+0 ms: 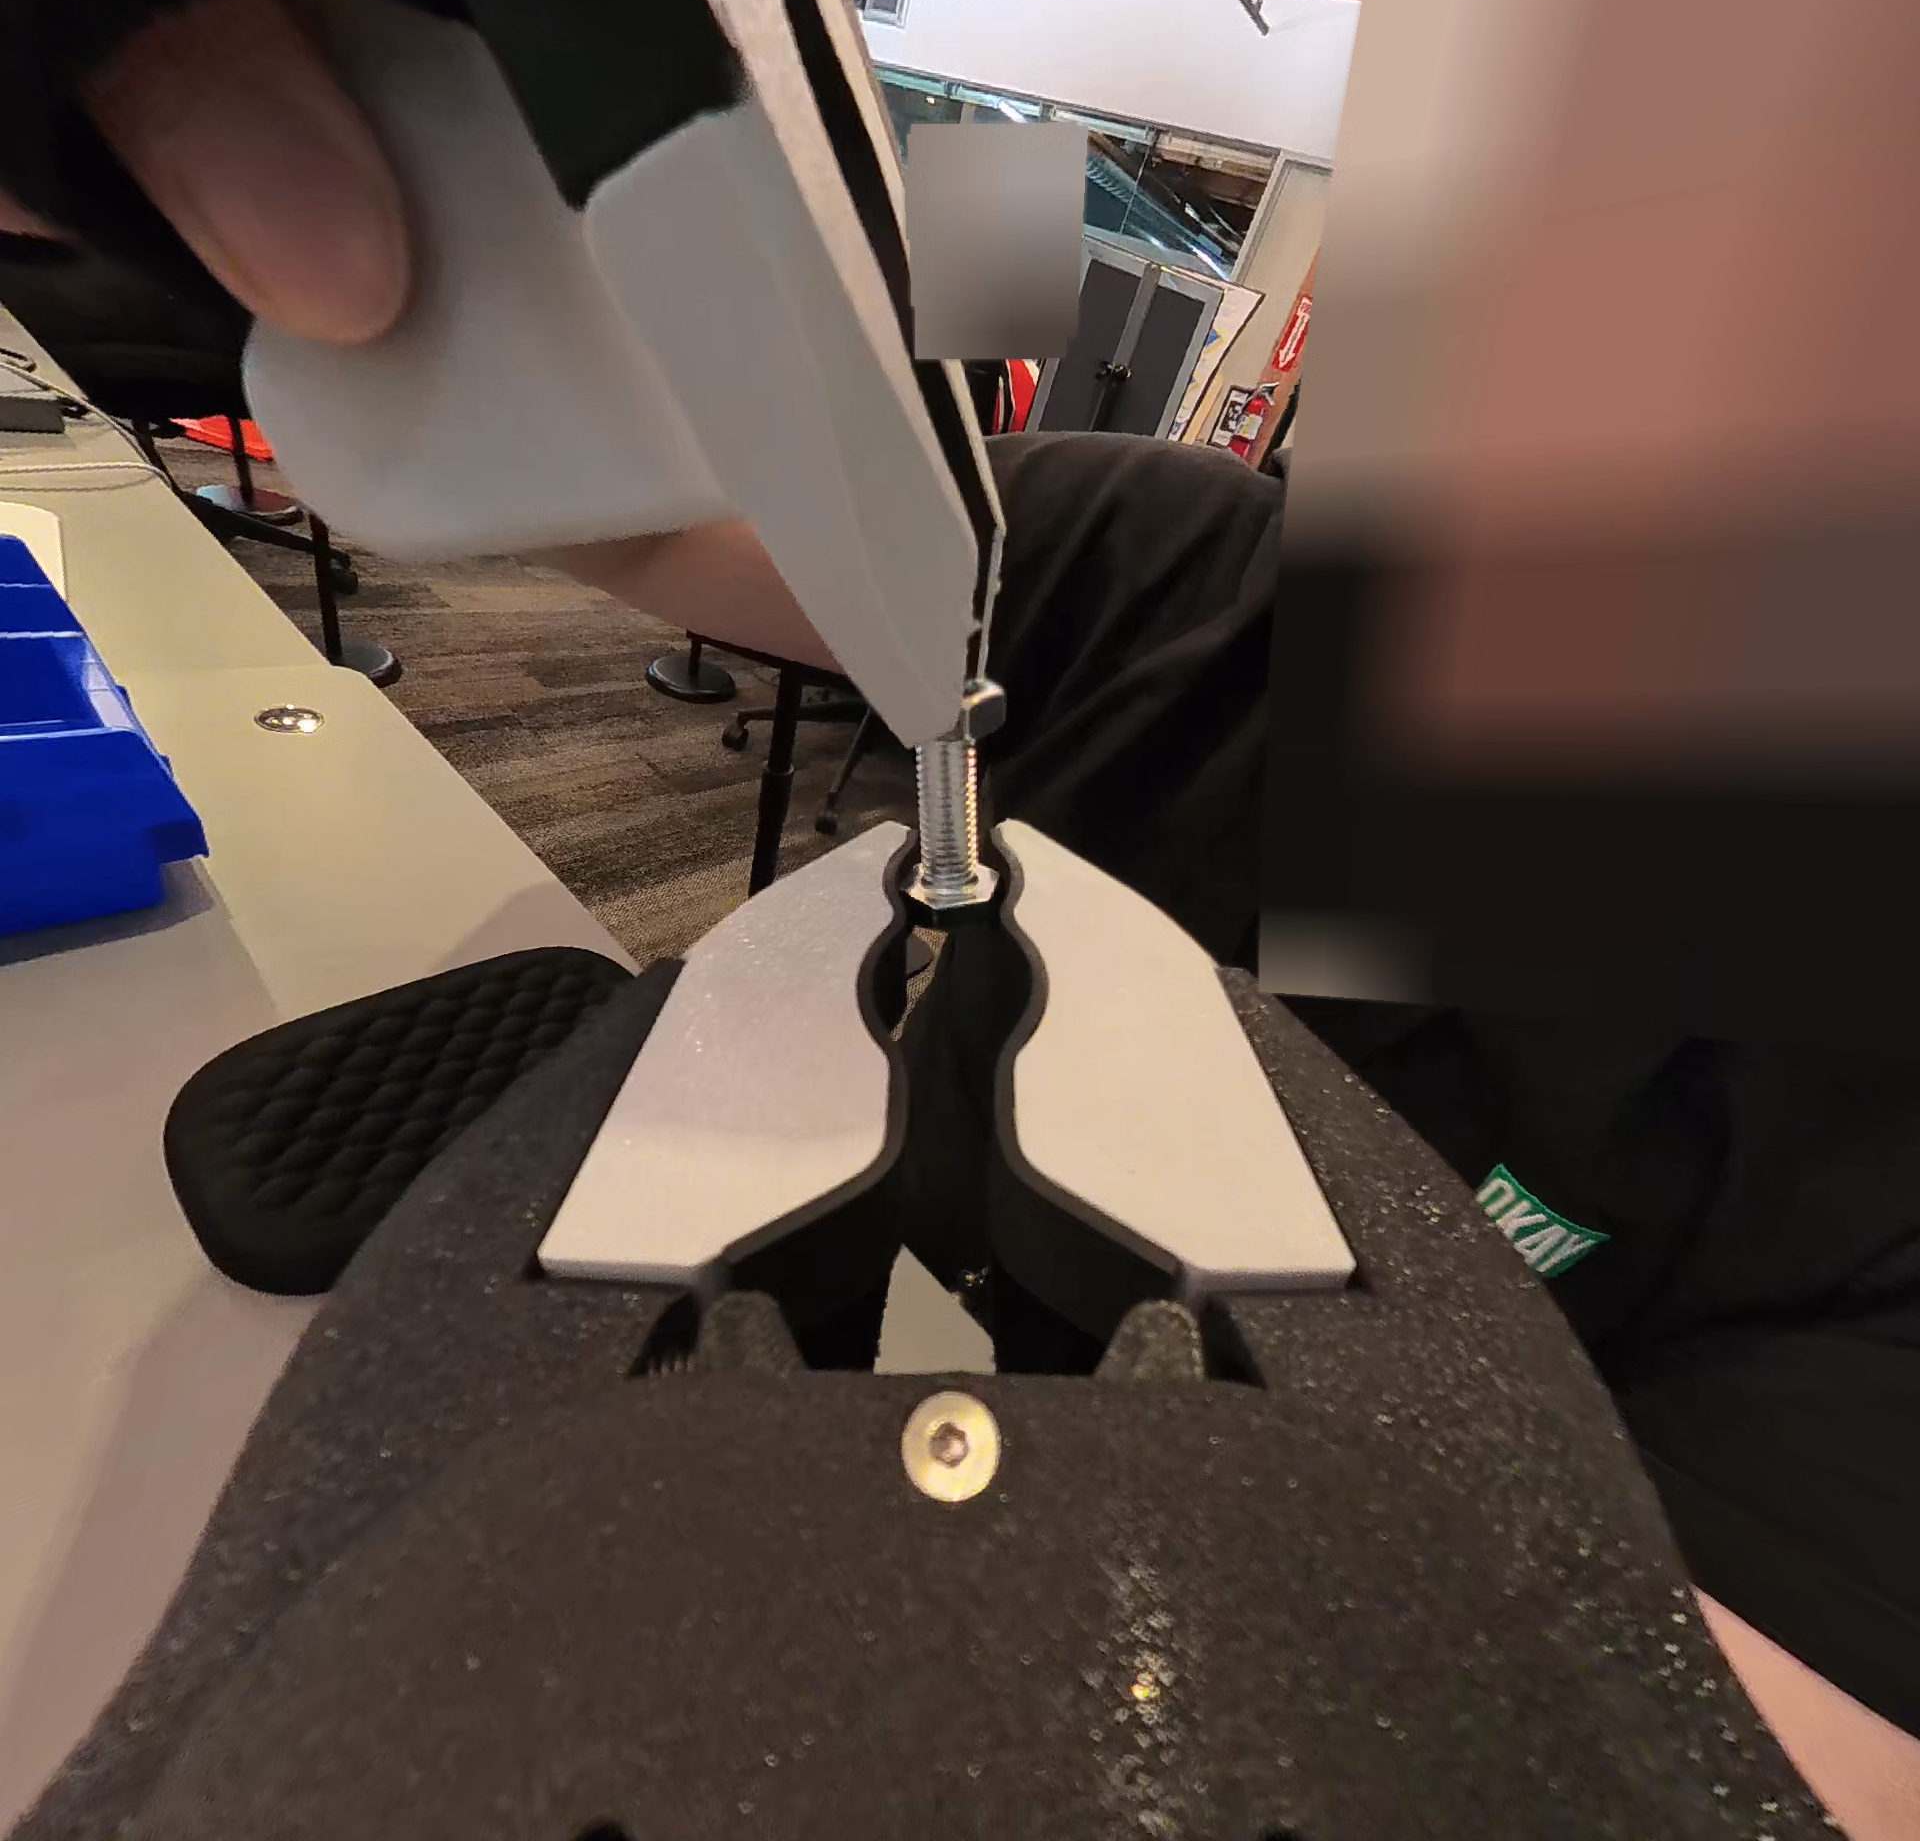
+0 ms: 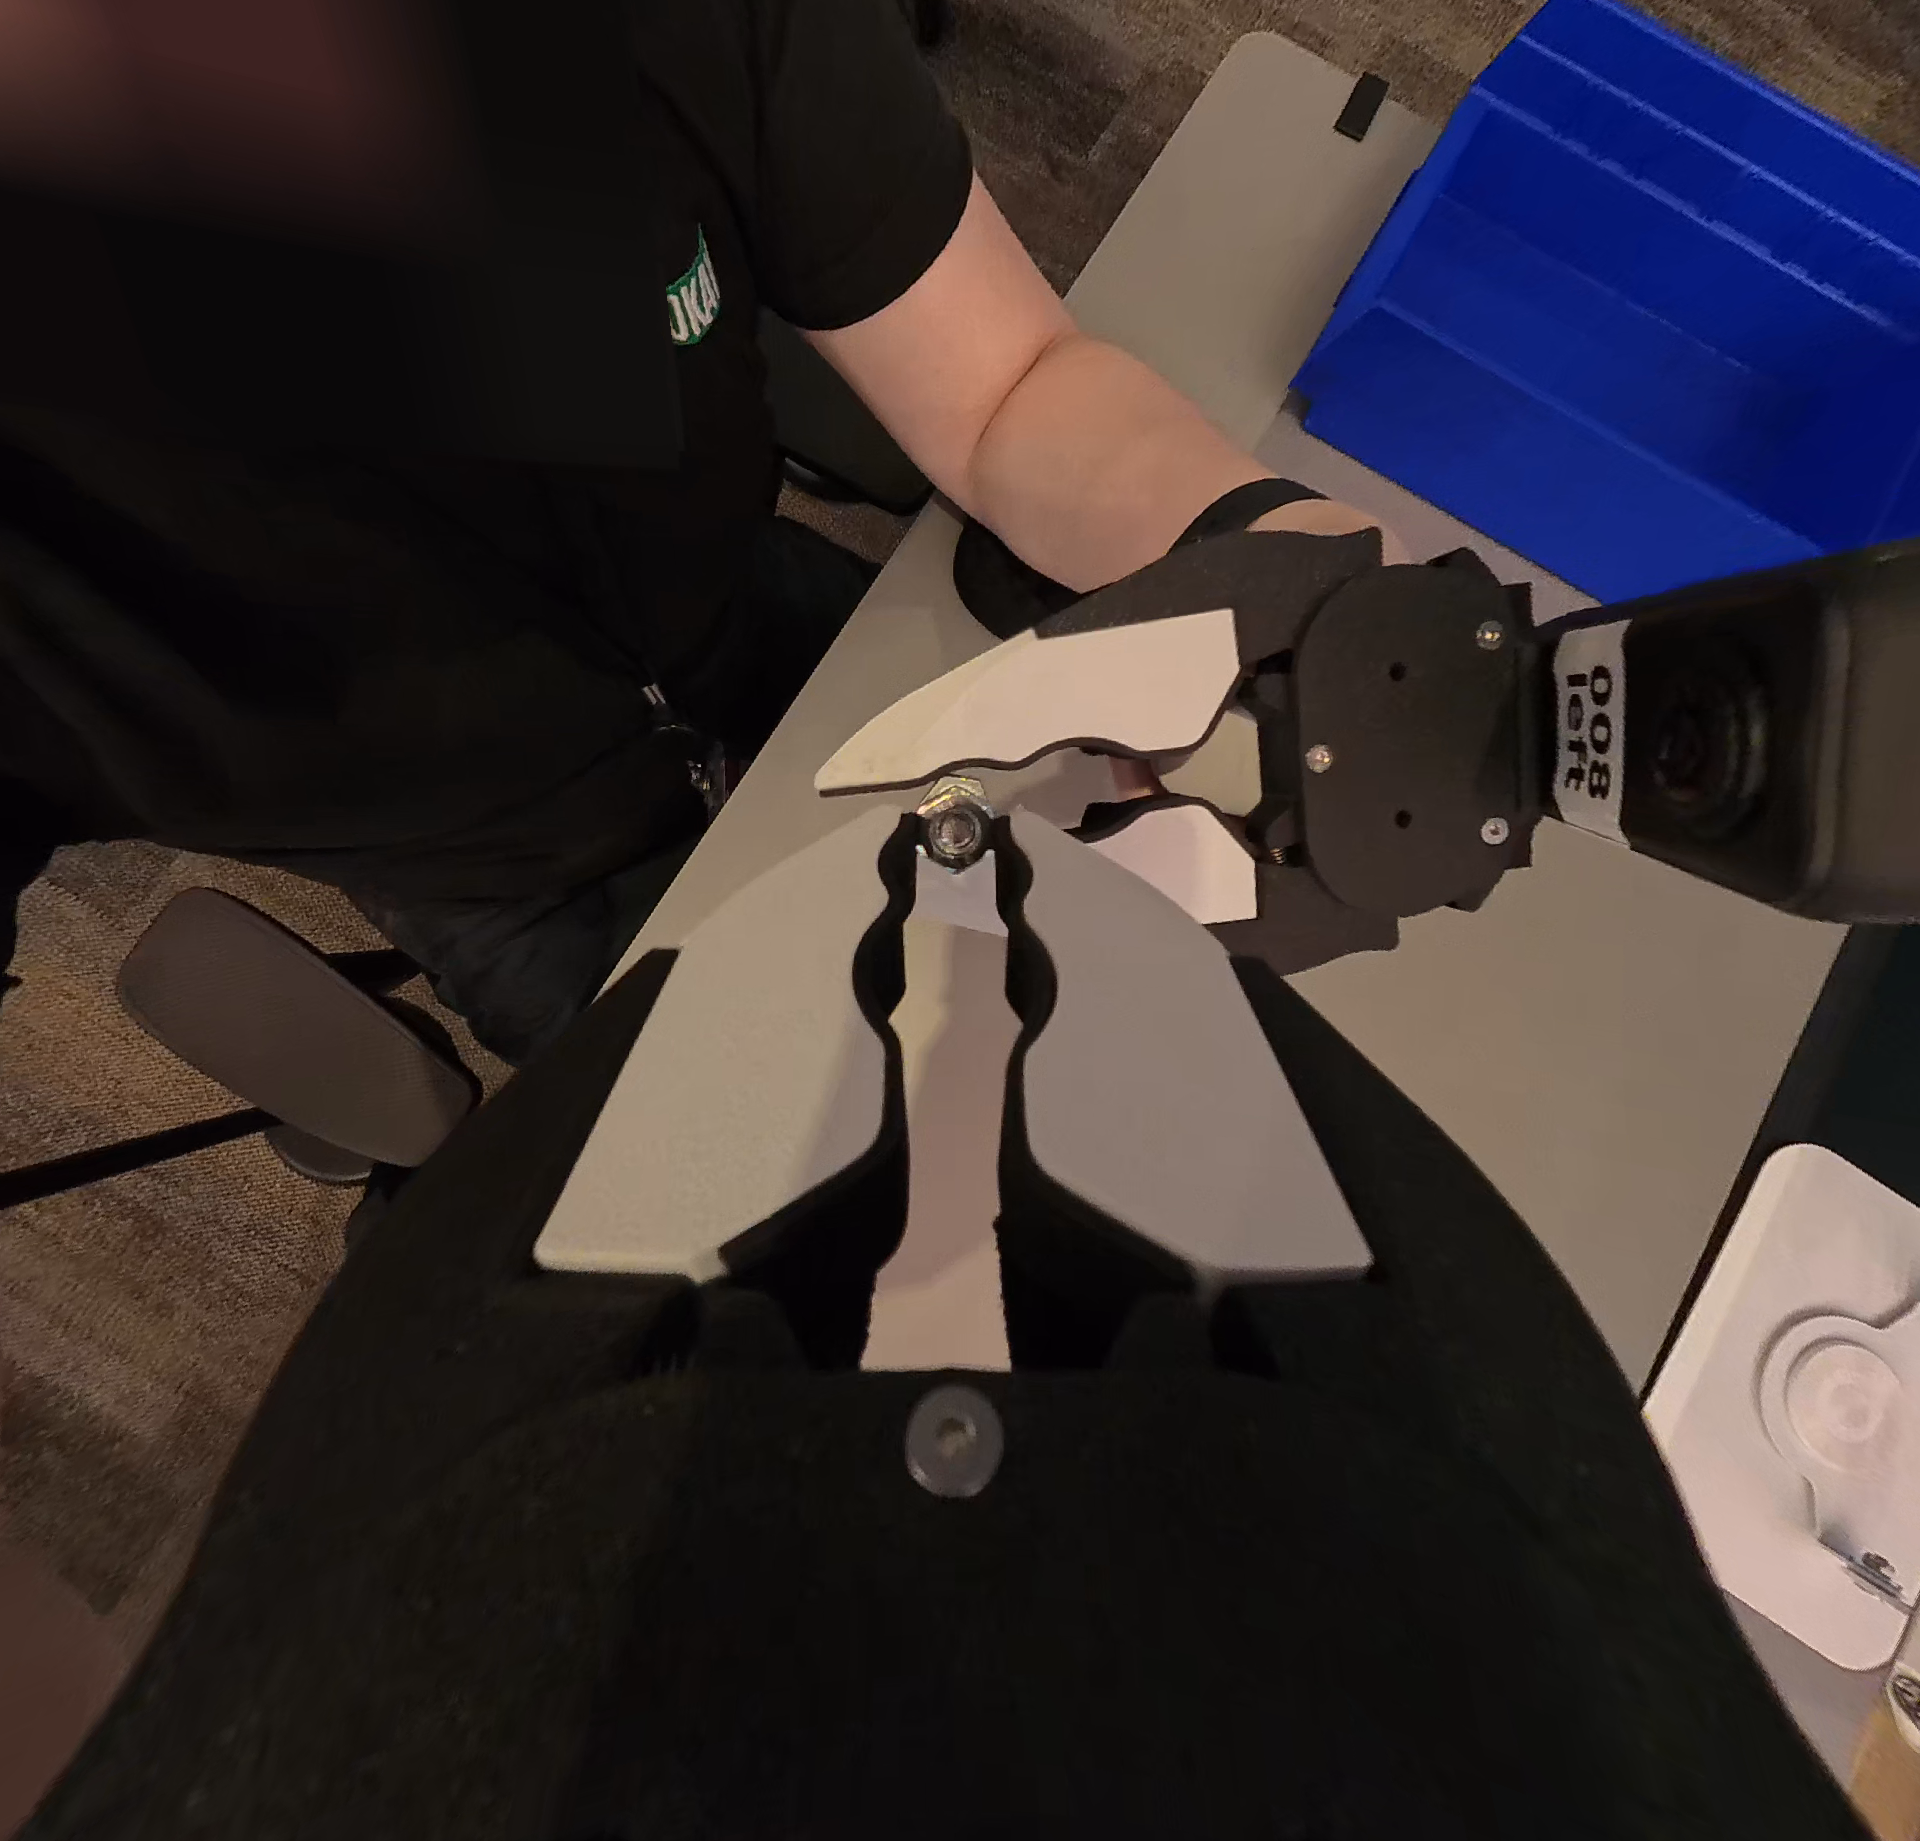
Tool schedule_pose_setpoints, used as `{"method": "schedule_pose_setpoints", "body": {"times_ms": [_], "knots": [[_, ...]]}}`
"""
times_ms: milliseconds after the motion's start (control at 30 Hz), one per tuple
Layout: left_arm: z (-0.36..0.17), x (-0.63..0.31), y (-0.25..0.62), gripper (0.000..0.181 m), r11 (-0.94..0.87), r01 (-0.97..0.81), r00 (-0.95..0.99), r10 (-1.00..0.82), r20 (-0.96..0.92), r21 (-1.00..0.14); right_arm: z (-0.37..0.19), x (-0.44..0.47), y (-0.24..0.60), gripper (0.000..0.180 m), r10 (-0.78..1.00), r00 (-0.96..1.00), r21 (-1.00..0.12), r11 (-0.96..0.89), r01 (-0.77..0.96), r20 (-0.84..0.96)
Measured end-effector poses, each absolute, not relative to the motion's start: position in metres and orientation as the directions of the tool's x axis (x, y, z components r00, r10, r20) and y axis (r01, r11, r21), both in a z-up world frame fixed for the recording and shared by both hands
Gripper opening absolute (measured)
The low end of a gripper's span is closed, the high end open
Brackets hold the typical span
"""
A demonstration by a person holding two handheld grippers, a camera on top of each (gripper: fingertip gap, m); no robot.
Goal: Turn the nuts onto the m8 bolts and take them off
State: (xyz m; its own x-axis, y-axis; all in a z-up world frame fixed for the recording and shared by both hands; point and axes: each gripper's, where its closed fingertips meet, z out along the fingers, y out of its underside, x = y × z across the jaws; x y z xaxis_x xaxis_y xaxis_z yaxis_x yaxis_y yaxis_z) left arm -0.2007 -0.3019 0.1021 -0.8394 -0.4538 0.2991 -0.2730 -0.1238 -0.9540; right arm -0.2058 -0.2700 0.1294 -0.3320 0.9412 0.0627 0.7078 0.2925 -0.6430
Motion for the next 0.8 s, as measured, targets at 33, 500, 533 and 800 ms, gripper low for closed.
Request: {"method": "schedule_pose_setpoints", "body": {"times_ms": [33,500,533,800], "knots": [[0.102,-0.200,-0.302,0.012,-0.121,-0.272,-0.838,-0.458,0.297,-0.955,0.129,-0.205,-0.270,0.014,0.941,-0.333,-0.640,0.294,0.710,0.063],[0.100,-0.144,-0.187,0.011,-0.134,-0.125,-0.208,-0.965,0.158,-0.983,0.176,-0.187,-0.177,0.037,0.948,0.288,-0.763,-0.086,0.641,0.135],[0.096,-0.142,-0.163,0.012,-0.100,-0.113,-0.051,-0.993,0.107,-0.989,0.178,-0.179,-0.161,0.037,0.907,0.405,-0.766,-0.178,0.618,0.116],[0.083,-0.158,-0.082,0.011,0.050,-0.166,0.515,-0.847,-0.130,-0.985,0.140,-0.163,-0.106,0.039,0.621,0.754,-0.648,-0.669,0.365,-0.216]]}}
